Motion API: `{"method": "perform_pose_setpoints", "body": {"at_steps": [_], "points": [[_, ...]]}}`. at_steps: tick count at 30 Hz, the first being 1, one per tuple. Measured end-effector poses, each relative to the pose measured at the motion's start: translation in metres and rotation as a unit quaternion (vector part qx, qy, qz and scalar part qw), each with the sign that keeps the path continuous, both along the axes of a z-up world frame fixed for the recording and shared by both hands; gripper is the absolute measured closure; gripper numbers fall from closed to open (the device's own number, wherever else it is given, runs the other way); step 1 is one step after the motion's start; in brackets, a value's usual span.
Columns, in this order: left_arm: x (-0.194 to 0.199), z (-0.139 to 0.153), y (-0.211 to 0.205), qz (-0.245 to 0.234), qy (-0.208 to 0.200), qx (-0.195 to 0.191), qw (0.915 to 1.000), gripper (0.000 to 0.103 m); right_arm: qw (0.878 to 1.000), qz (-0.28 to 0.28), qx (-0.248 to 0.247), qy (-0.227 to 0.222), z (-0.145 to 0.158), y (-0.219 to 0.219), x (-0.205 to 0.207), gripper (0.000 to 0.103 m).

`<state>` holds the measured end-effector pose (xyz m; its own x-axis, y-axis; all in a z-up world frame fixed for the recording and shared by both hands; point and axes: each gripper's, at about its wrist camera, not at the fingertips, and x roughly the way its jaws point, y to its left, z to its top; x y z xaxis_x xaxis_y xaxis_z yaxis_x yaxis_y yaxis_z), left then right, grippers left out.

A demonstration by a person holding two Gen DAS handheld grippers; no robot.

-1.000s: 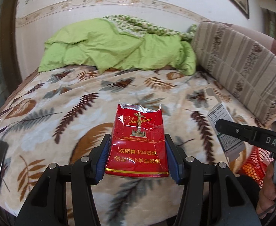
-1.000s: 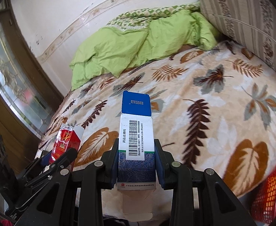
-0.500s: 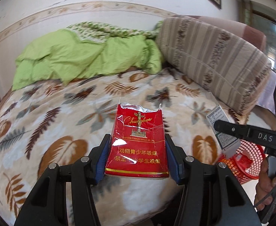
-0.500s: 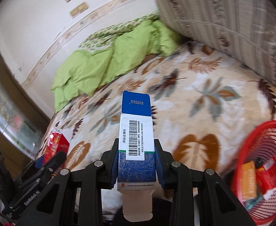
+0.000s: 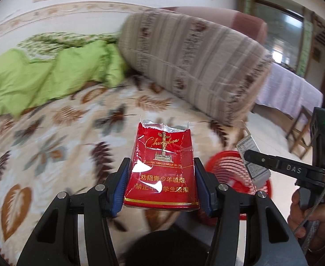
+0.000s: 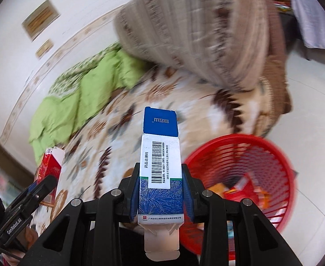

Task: Collect trash
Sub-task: 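Carry both packs over the red wastebasket and open both tools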

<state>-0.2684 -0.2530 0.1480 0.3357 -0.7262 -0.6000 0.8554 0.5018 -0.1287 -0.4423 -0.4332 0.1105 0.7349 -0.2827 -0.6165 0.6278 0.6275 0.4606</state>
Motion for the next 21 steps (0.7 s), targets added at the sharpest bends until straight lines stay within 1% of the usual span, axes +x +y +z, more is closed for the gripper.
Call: {"method": "perform_pose_setpoints", "body": {"at_steps": [3, 5, 8, 12, 15, 17, 19, 21], "points": [[-0.012, 0.002, -0.023, -0.032, 0.015, -0.001, 0.9994, 0.050, 1.000, -0.026, -0.004, -0.003, 0.005, -0.014, -0.020, 0.068], [-0.019, 0.001, -0.040, -0.053, 0.034, 0.002, 0.9980, 0.050, 0.999, -0.040, -0.005, -0.004, 0.008, -0.022, -0.030, 0.068], [-0.025, -0.005, -0.061, -0.074, 0.062, 0.009, 0.9953, 0.050, 0.999, -0.053, -0.003, -0.004, 0.010, -0.031, -0.039, 0.068], [-0.030, -0.015, -0.083, -0.094, 0.090, 0.019, 0.9913, 0.050, 0.998, -0.064, 0.002, -0.001, 0.005, -0.042, -0.047, 0.068], [-0.035, -0.024, -0.098, -0.109, 0.101, 0.030, 0.9885, 0.050, 0.998, -0.070, 0.008, 0.008, -0.002, -0.047, -0.048, 0.068], [-0.042, -0.030, -0.110, -0.126, 0.104, 0.039, 0.9857, 0.050, 0.997, -0.073, 0.011, 0.014, -0.007, -0.050, -0.048, 0.067], [-0.049, -0.035, -0.119, -0.144, 0.106, 0.045, 0.9829, 0.050, 0.996, -0.080, 0.009, 0.031, -0.013, -0.053, -0.047, 0.066], [-0.054, -0.040, -0.125, -0.157, 0.106, 0.051, 0.9806, 0.047, 0.996, -0.087, 0.017, 0.030, -0.016, -0.056, -0.051, 0.061]]}}
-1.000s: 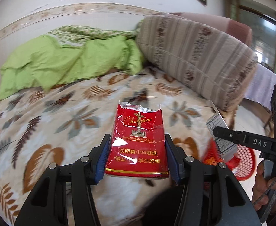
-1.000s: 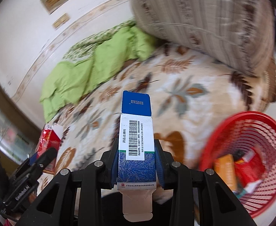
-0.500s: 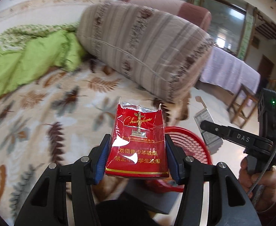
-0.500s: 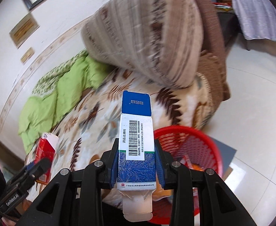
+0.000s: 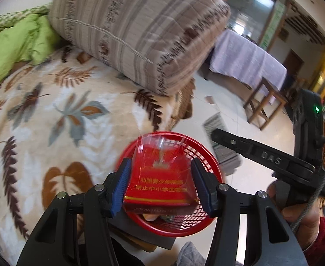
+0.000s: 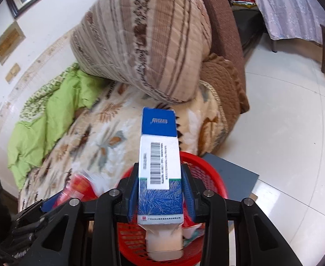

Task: Collect trash
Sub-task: 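Carry both packs over the red wastebasket and open both tools, then withdraw both open tools from above the wastebasket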

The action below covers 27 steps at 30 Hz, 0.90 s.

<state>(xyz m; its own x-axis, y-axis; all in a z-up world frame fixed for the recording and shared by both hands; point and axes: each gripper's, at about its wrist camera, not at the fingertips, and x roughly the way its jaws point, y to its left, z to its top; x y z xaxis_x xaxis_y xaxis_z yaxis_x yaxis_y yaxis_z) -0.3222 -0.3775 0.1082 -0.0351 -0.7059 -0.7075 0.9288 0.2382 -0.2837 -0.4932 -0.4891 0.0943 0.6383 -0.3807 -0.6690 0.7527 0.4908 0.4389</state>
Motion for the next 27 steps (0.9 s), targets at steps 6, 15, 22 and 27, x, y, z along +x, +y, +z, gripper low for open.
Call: {"method": "perform_pose_setpoints", "body": {"at_steps": [6, 15, 22, 27], "points": [[0.004, 0.005, 0.017, 0.017, -0.025, -0.008, 0.9995, 0.033, 0.999, -0.003, -0.032, 0.018, 0.010, 0.012, 0.001, 0.049], [0.038, 0.030, 0.094, 0.090, -0.087, -0.038, 0.9913, 0.017, 0.988, -0.005, -0.123, 0.089, 0.037, 0.077, 0.038, 0.026], [0.064, 0.035, 0.169, 0.159, -0.125, -0.044, 0.9782, 0.007, 0.976, -0.060, -0.156, 0.142, 0.045, 0.130, 0.059, 0.015], [0.067, 0.030, 0.209, 0.191, -0.163, -0.031, 0.9675, 0.002, 0.969, -0.102, -0.165, 0.150, 0.043, 0.159, 0.061, 0.005]]}}
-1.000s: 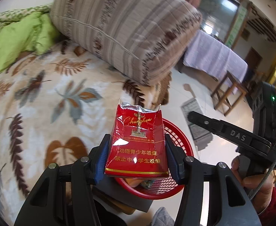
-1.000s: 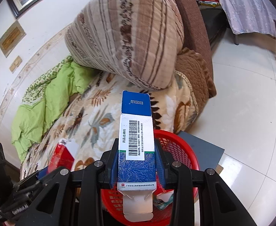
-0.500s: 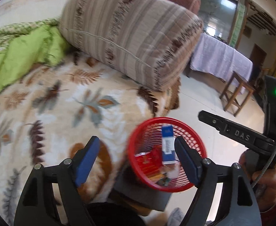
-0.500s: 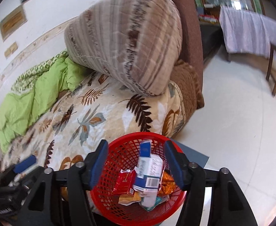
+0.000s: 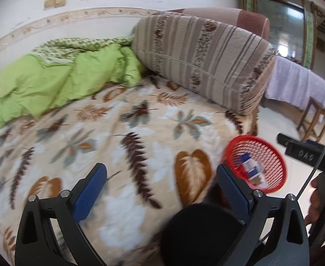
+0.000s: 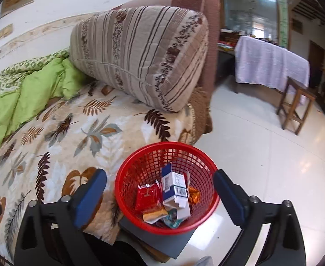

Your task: Collect trash

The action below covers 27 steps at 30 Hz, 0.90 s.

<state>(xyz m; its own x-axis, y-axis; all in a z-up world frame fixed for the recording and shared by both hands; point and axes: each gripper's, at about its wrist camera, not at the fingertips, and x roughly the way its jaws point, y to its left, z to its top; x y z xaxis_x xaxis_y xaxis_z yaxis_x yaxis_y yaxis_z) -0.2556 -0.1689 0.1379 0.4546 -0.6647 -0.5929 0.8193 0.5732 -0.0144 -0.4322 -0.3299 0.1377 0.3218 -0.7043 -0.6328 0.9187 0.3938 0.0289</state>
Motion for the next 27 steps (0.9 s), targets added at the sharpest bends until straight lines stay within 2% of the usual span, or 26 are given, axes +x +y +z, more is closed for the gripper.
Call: {"method": "perform_pose_setpoints", "body": {"at_steps": [5, 10, 17, 27], "points": [[-0.002, -0.002, 0.026, 0.027, -0.030, -0.001, 0.9992, 0.000, 1.000, -0.005, 0.004, -0.004, -0.001, 0.023, 0.003, 0.005], [-0.006, 0.001, 0.037, 0.023, -0.041, -0.018, 0.9987, 0.000, 1.000, 0.008, -0.006, 0.016, 0.000, 0.036, 0.012, 0.005], [-0.012, 0.001, 0.032, 0.037, -0.065, 0.013, 0.9971, 0.000, 0.999, 0.014, -0.017, 0.023, 0.001, 0.043, 0.015, 0.005], [-0.009, -0.005, 0.034, 0.048, -0.054, 0.011, 0.9973, 0.000, 0.999, 0.015, -0.017, 0.023, 0.002, 0.044, 0.014, 0.005]]}}
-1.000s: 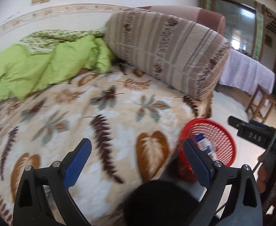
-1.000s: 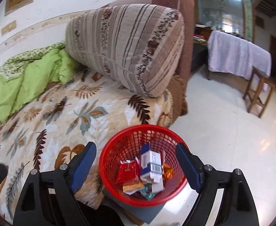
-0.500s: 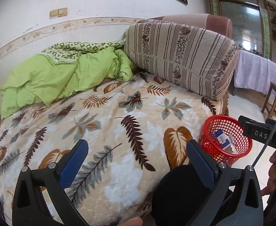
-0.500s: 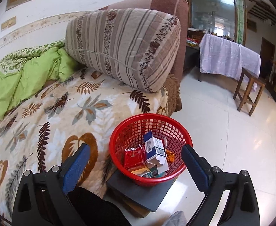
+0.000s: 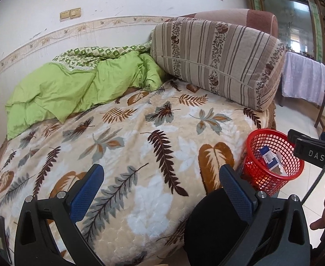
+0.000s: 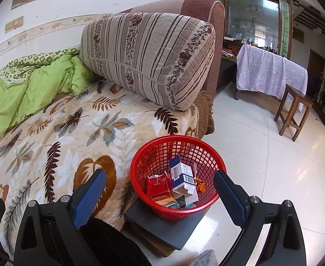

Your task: Collect trash

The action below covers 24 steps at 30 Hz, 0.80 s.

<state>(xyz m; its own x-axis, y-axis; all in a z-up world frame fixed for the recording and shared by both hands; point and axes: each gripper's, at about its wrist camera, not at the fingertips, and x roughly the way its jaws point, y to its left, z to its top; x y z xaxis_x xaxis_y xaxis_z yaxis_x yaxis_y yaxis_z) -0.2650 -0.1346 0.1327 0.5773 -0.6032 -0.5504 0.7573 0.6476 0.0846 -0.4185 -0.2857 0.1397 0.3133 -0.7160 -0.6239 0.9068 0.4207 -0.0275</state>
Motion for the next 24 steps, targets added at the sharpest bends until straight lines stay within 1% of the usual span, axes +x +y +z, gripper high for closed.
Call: {"method": "perform_pose_setpoints", "body": {"at_steps": [8, 24], "points": [[0.0002, -0.0035, 0.0006, 0.014, -0.011, 0.010, 0.9998, 0.000, 1.000, 0.004, 0.000, 0.003, -0.0015, -0.0002, 0.0026, 0.005], [0.0027, -0.0086, 0.0030, 0.011, -0.005, 0.012, 0.9999, 0.000, 1.000, 0.008, 0.003, 0.009, -0.0051, -0.0005, 0.0063, 0.005]]}}
